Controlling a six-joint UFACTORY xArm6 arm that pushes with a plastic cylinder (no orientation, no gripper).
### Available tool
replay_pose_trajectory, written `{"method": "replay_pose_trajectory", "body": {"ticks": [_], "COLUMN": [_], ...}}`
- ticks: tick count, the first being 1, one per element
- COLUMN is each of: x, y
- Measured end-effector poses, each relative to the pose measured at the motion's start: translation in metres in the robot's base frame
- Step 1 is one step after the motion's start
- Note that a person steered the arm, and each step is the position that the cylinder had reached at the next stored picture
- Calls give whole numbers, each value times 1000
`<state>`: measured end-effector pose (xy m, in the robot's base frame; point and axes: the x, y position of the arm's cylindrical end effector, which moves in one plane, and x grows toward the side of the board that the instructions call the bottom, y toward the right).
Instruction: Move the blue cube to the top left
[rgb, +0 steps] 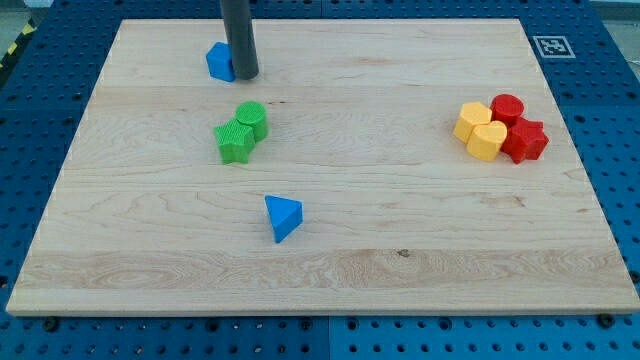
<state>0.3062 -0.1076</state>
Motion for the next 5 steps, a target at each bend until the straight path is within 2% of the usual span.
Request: {"method": "replay_pose_trajectory", "body": {"ticks": [5], "x": [-26], "y": [-79]}}
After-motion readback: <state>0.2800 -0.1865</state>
